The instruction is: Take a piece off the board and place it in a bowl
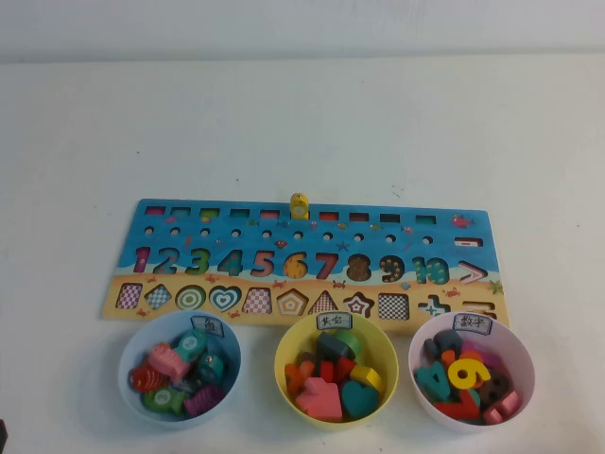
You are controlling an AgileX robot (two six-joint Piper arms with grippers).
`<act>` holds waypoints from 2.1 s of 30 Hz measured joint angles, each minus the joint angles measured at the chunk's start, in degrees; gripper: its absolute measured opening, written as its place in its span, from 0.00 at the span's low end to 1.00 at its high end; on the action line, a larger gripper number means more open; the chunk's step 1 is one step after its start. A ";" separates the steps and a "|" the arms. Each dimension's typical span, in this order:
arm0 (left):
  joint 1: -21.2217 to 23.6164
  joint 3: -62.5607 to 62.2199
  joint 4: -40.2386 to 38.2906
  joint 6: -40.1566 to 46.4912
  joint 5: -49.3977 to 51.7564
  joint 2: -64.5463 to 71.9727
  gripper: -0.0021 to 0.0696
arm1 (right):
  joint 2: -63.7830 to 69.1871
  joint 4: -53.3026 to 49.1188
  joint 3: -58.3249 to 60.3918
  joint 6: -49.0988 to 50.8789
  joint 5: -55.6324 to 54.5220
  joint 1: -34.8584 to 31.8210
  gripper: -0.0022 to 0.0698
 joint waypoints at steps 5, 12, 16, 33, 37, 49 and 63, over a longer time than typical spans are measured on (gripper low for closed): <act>0.00 0.00 0.00 0.00 0.00 0.00 0.02 | 0.00 0.00 0.00 0.00 0.00 0.00 0.01; 0.00 0.00 0.00 0.00 0.00 0.00 0.02 | 0.00 0.00 0.00 0.00 0.00 0.00 0.01; 0.00 0.00 0.00 0.00 0.00 0.00 0.02 | 0.00 0.00 0.00 0.00 0.00 0.00 0.01; 0.00 0.00 0.00 0.00 0.00 0.00 0.02 | 0.00 0.00 0.00 0.00 0.00 0.00 0.01; 0.00 0.00 0.00 -0.65 0.00 0.00 0.02 | 0.00 0.00 0.00 0.00 0.00 0.00 0.01; 0.00 0.00 -2.77 -0.96 -7.17 0.00 0.02 | 0.00 0.00 0.00 0.00 0.00 0.00 0.01; 0.00 0.00 -21.35 -11.55 -31.10 0.00 0.02 | 0.00 0.04 0.00 0.00 0.00 0.00 0.01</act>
